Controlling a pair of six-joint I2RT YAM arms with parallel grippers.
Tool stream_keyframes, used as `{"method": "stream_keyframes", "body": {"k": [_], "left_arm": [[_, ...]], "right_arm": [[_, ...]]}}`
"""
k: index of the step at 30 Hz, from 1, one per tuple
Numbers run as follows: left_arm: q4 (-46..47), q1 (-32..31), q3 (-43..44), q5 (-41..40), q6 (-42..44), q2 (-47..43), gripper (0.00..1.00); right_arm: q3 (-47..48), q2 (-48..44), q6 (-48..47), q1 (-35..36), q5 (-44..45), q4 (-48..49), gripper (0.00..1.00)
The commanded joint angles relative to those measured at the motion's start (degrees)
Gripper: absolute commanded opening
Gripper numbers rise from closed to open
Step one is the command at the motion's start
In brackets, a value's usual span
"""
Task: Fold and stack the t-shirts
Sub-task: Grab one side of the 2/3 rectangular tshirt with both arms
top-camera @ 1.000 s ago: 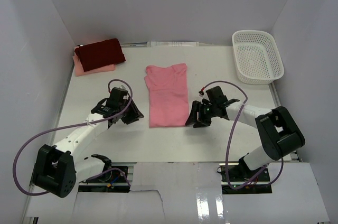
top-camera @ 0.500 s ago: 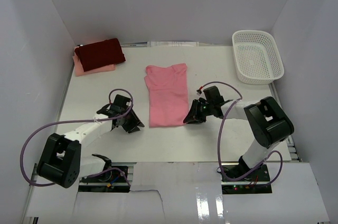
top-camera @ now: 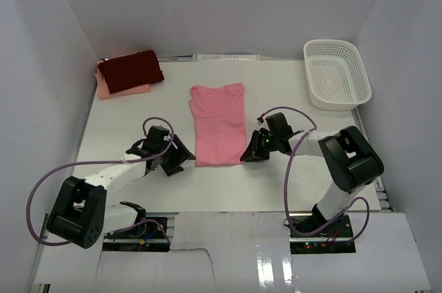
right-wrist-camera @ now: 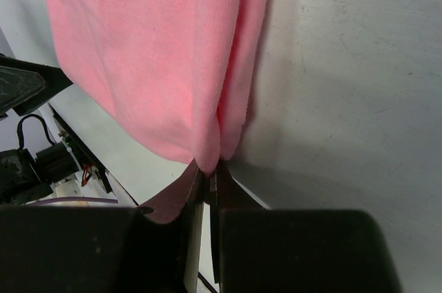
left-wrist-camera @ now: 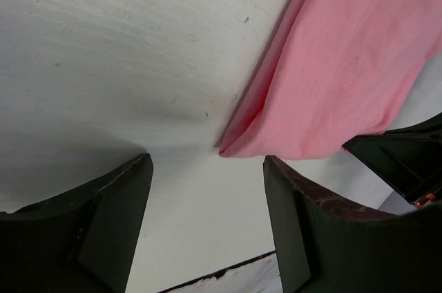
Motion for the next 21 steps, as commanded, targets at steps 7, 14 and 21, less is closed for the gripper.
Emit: {"method": "stream_keyframes", "body": {"k": [7,14,21], "left_arm": [[7.2,-0.1,-3.6,1.9,-0.4,2.8,0.72],[11.5,-0.7,-4.3,4.4,-1.5,8.0,0.59],[10.9,-0.9,-4.4,4.4,-2.1,7.8,0.51]], "right_arm": [[1.3,0.6,-2.3,-0.1,2.9,-2.5,0.08],[1.4,0.1,-2.7,-0.1,3.2,-3.0,0.08],[1.5,0.3,-2.7,-0.1,3.2,-3.0,0.08]]}}
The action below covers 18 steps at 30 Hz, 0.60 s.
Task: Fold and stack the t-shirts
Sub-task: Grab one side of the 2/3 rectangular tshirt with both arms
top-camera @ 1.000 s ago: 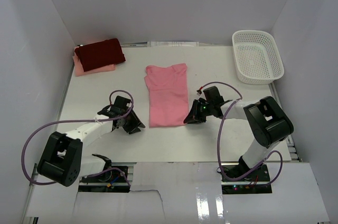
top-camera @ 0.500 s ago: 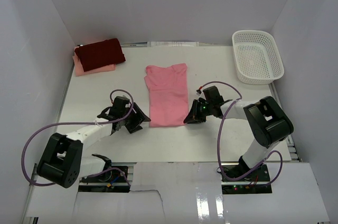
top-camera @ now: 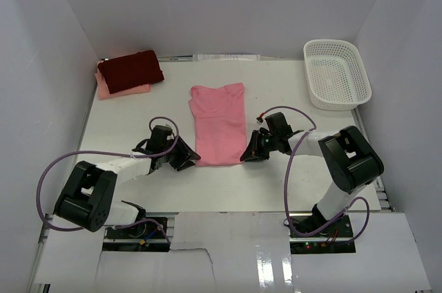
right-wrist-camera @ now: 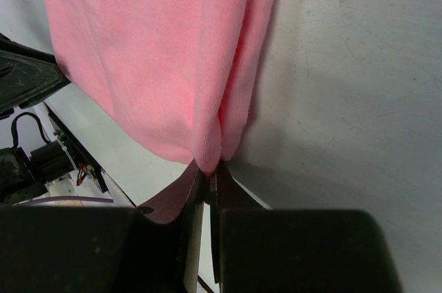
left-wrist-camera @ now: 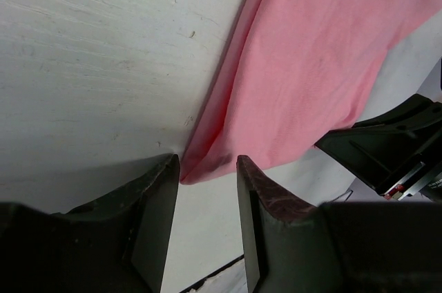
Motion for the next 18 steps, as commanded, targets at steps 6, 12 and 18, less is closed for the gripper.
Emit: {"method": "stream_keyframes", "body": {"k": [6,12,18], "left_arm": [[-3.3,-0.6,-2.1,-1.4,0.5,2.4,0.40],[0.8,-0.7,-3.7,-0.2,0.2,4.5,0.28],[5.4,-0.9,-1.9,4.8,2.9,8.9,0.01]], "right_arm": [[1.0,0.3,-1.6,-0.1,2.7,-2.4,0.08],[1.3,0.0,-2.0,-0.1,2.7,-2.9,0.08],[1.4,-1.4,-4.0,-0.1,3.4,-5.6,0.08]]}}
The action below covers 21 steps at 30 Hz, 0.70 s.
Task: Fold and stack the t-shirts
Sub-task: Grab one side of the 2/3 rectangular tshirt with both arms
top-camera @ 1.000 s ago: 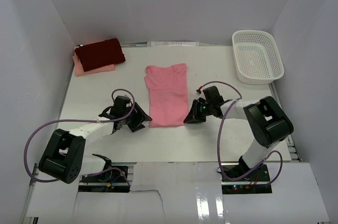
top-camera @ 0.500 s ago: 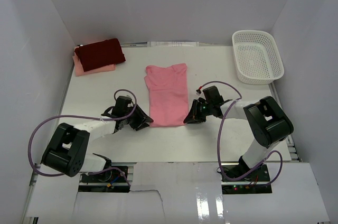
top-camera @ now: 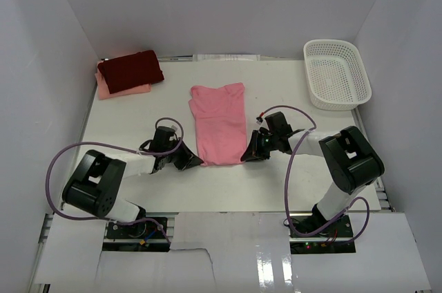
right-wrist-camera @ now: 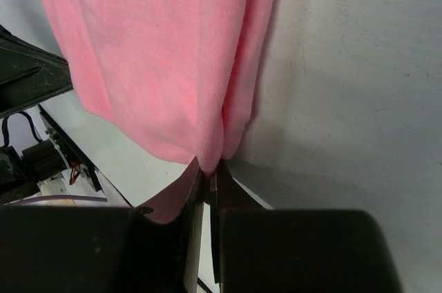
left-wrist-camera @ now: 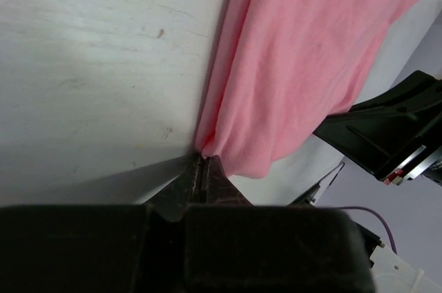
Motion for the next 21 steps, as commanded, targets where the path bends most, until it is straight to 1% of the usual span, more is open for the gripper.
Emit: {"method": "stream_keyframes", "body": {"k": [1,5,8,15,19,21], "left_arm": [[-2.2,-0.7,-0.4,0.1,4.2,3.5,0.00],[-2.3,-1.3,-0.3,2.7,4.9,3.4,0.00],[-4.1,-1.5,-1.2,4.3,4.9,0.9,0.00],[-14.4,-2.4,-2.7,6.5,5.1,-11.3,0.00],[-18.1,-2.5,-2.2,7.1,5.0,-15.7,0.00],[-18.9,-2.5,-1.5,7.1,4.7,-16.4,0.00]], "right_arm": [[0.6,-1.6,-3.1,0.0,3.1,-4.0,0.08],[-0.4,-4.0,-4.2,0.0,3.3,-7.1,0.08],[-1.0,-6.3,-5.6,0.2,3.4,-9.4,0.08],[-4.2,-13.3,-7.0,1.1,1.6,-15.3,0.08],[-5.0,-17.4,-6.8,1.5,0.8,-17.2,0.08],[-4.4,-18.2,-6.7,1.5,0.5,-18.0,0.08]]}}
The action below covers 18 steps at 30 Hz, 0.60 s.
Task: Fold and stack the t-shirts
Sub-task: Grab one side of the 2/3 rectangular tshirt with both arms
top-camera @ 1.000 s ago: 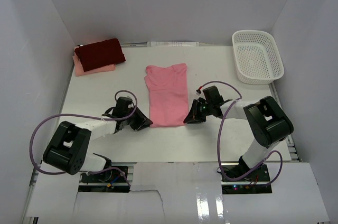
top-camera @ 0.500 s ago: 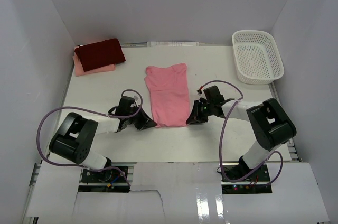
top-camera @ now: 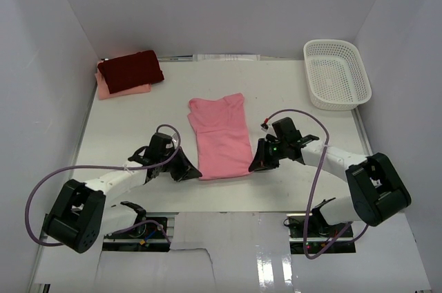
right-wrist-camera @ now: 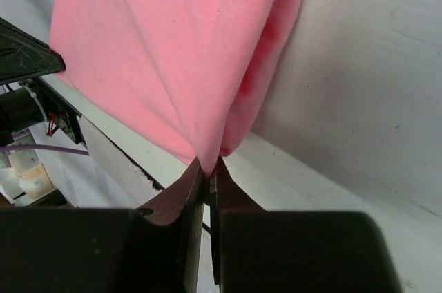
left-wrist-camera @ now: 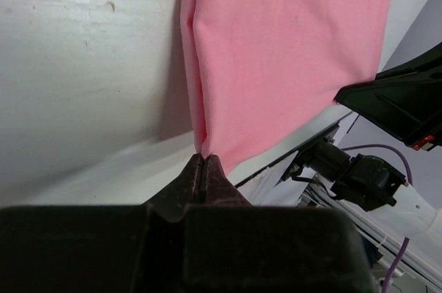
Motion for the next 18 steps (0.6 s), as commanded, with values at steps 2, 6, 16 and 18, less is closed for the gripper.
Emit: {"method": "stream_keyframes", "body": {"k": [2,6,16,18], "left_arm": [[-4.8,-0.1,2.6,1.5,0.4,-1.7,0.00],[-6.1,-0.1,6.1,2.8,0.3,0.1,0.00],[-11.1,5.1,14.5,4.5,1.4,0.3,0.00],[-12.1,7.3,16.9,5.5,2.3,1.3,0.00]], "right_arm": [[1.8,-2.1,-1.0,0.0,-1.7,-4.0,0.08],[5.7,-1.6,-2.1,0.1,-2.7,-6.8,0.08],[18.4,1.8,-5.2,0.1,-3.7,-13.4,0.08],[21.5,3.3,-5.5,0.0,-3.7,-14.0,0.08]]}}
